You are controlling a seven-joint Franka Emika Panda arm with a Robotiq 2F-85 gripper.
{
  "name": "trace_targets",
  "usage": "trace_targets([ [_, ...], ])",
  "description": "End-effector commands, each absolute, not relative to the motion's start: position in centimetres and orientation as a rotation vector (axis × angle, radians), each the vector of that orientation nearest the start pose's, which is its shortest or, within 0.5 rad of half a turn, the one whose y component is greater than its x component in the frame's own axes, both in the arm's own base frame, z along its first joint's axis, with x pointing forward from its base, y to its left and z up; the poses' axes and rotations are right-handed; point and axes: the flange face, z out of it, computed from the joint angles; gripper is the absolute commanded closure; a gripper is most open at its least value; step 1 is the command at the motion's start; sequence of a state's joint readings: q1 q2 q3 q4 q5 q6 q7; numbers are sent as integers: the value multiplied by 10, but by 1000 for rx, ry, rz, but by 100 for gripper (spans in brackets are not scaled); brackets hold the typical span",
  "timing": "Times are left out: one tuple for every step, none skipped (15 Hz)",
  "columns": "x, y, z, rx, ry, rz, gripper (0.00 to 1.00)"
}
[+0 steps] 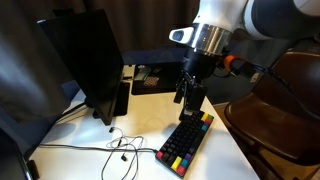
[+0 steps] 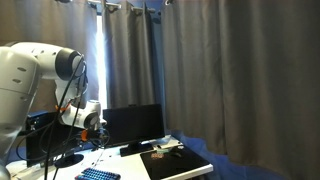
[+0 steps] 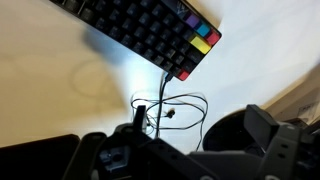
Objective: Press one black key on the keyboard
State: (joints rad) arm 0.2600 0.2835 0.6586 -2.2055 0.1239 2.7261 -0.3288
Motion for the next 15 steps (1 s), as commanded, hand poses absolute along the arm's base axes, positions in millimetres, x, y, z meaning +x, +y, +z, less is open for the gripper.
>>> trace_targets([
  [353,437,333,-2404,-1459,-301,0],
  [353,434,339,-2401,-1450,-309,0],
  [352,431,346,-2399,-1442,-321,0],
  [352,427,352,-2401,-1434,-334,0],
  [352,425,359,-2399,-1426,-346,0],
  [352,423,364,-2397,-1421,-359,0],
  [351,420,368,-2394,-1416,-368,0],
  [351,419,372,-2385,-1405,-384,0],
  [358,430,362,-2390,-1404,-372,0],
  [358,429,365,-2389,-1406,-383,0],
  [358,429,365,-2389,-1407,-383,0],
  [358,429,364,-2390,-1406,-379,0],
  [359,428,362,-2391,-1404,-374,0],
  [359,428,361,-2392,-1403,-371,0],
  [359,428,361,-2392,-1402,-371,0],
])
